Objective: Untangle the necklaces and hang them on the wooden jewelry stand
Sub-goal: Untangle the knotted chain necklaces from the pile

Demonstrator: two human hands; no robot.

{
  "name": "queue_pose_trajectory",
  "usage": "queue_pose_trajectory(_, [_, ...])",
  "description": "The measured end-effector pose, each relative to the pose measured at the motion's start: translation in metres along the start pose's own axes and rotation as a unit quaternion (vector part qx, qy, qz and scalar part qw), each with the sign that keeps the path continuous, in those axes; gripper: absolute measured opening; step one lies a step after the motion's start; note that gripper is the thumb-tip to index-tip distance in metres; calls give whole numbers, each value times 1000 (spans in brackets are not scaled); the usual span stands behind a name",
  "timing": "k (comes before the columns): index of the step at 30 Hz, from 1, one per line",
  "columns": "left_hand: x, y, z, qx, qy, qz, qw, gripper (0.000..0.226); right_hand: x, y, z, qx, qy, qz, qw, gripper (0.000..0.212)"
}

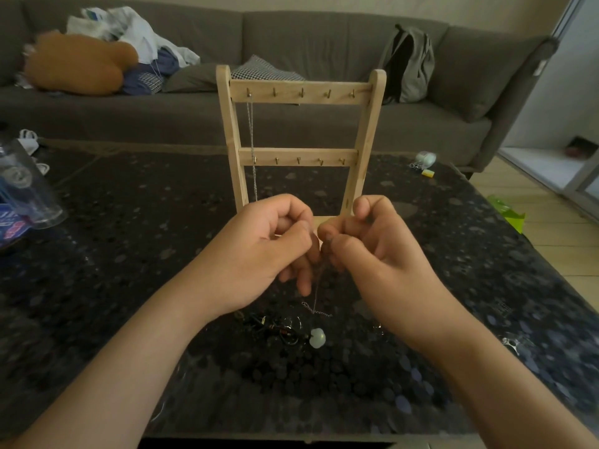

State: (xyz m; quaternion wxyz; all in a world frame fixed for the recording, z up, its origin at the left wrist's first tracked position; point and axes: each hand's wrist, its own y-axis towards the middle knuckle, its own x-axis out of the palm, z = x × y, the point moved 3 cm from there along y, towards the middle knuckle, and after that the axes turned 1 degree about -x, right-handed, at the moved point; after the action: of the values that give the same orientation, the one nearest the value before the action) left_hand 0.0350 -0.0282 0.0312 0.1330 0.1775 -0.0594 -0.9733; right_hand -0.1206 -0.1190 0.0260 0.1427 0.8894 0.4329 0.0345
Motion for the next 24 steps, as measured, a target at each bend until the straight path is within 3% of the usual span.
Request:
queue_pose_trajectory(5, [-3, -2, 0, 24, 59, 51, 997, 6, -3, 1, 5, 9, -29, 30, 999, 21])
queue_pose_trajectory(11, [-2, -1, 0, 92, 122, 53, 987, 17, -8, 1, 10, 19, -45, 63, 997, 28])
queue_pose_trajectory(24, [7, -1, 1, 80, 225, 58, 969, 3, -10, 4, 20, 150, -61, 47, 986, 39])
